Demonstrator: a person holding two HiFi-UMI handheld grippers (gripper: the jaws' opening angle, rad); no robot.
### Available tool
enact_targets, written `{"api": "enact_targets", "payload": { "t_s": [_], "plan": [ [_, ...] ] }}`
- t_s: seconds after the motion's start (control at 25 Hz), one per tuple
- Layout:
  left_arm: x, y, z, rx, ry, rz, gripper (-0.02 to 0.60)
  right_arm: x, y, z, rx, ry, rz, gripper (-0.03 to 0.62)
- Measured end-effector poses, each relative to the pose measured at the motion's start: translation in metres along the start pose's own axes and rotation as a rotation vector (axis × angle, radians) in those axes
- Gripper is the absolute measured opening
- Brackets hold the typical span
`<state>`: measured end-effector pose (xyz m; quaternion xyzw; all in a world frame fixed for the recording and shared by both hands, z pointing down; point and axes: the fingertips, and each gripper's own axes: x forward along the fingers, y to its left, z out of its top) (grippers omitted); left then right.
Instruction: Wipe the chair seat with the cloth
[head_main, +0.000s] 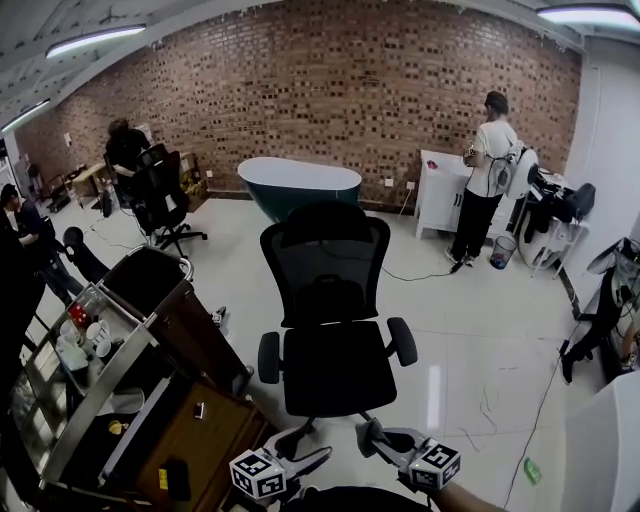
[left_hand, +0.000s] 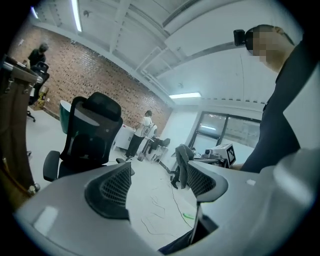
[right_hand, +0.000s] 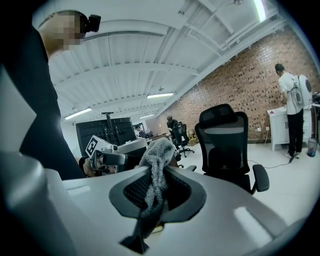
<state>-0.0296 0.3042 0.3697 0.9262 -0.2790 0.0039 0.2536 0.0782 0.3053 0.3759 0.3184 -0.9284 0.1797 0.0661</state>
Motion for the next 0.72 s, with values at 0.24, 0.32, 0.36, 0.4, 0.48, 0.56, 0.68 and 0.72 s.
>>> {"api": "enact_targets", "payload": {
  "t_s": [0.24,0.32,0.36,0.4,0.48,0.56,0.68,0.72],
  "plan": [
    [0.008,-0.009,0.014,0.026,-0.029,0.026,0.379,-0.010,-0.011,0.012,-0.020,-0.001,0.024,0.043],
    [0.007,-0.010,0.016,0.032,-0.033,0.034,0.379,-0.010,-0.010,0.016,-0.017,-0.011,0.037,0.043],
    [0.007,-0.011,0.016,0.035,-0.034,0.037,0.379,-0.010,-0.010,0.015,-0.015,-0.015,0.042,0.043],
    [0.007,-0.010,0.016,0.037,-0.034,0.042,0.379,-0.010,-0.011,0.015,-0.021,-0.010,0.045,0.043],
    [0.007,-0.008,0.016,0.038,-0.033,0.050,0.379,-0.009,-0.007,0.017,-0.047,0.002,0.052,0.043],
    [0.006,-0.007,0.016,0.041,-0.033,0.051,0.377,-0.006,-0.004,0.021,-0.067,-0.001,0.057,0.043],
    [0.005,-0.006,0.015,0.045,-0.033,0.046,0.377,-0.002,-0.001,0.025,-0.081,-0.008,0.062,0.043],
    [0.004,-0.006,0.014,0.047,-0.032,0.044,0.377,0.000,0.000,0.025,-0.082,-0.010,0.064,0.043]
  ]
}}
